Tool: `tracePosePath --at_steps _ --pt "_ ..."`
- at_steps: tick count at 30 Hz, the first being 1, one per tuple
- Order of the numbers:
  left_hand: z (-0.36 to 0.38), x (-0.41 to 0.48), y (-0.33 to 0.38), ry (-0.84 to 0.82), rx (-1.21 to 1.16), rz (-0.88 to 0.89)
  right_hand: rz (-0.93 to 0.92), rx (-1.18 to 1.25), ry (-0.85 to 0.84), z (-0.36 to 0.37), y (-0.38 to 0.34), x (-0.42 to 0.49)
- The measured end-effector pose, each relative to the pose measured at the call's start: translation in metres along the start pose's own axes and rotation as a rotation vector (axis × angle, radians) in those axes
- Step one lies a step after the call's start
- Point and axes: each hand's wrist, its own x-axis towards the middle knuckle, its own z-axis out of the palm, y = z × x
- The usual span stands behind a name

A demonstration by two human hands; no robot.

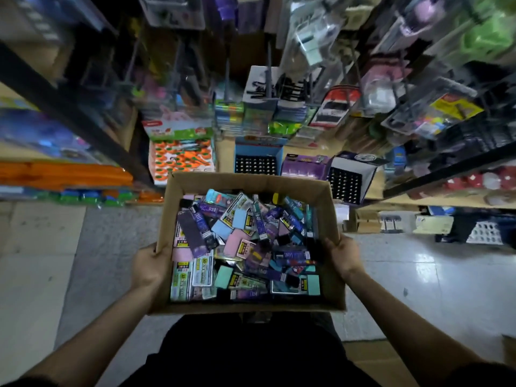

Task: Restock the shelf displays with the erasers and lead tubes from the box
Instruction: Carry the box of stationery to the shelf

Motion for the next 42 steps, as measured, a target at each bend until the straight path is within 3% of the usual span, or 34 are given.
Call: tracePosePath --at_steps 4,11,18,25,32,42 --pt "0.033 -0.019 -0.026 0.049 -0.127 -0.052 0.0 -0.09 -0.061 0.003 0.026 0.025" --pt "0.111 -0.008 -0.082 -0.077 -0.176 -0.101 0.0 -0.137 -0.087 0.023 0.101 0.08" --pt "0.21 0.056 -0.128 -0.09 0.003 -0.093 0.105 -0.041 -0.075 0.077 0.187 0.144" --pt "0.33 0.135 -0.184 -0.014 0.068 -0.003 0.074 -0.027 0.011 0.137 0.266 0.239" --pt "0.434 0.193 -0.235 0.008 -0.032 0.009 0.032 -0.005 0.102 0.183 0.339 0.326" --pt "0.499 0.225 -0.277 0.068 -0.005 0.017 -0.043 -0.074 0.198 0.232 0.397 0.372"
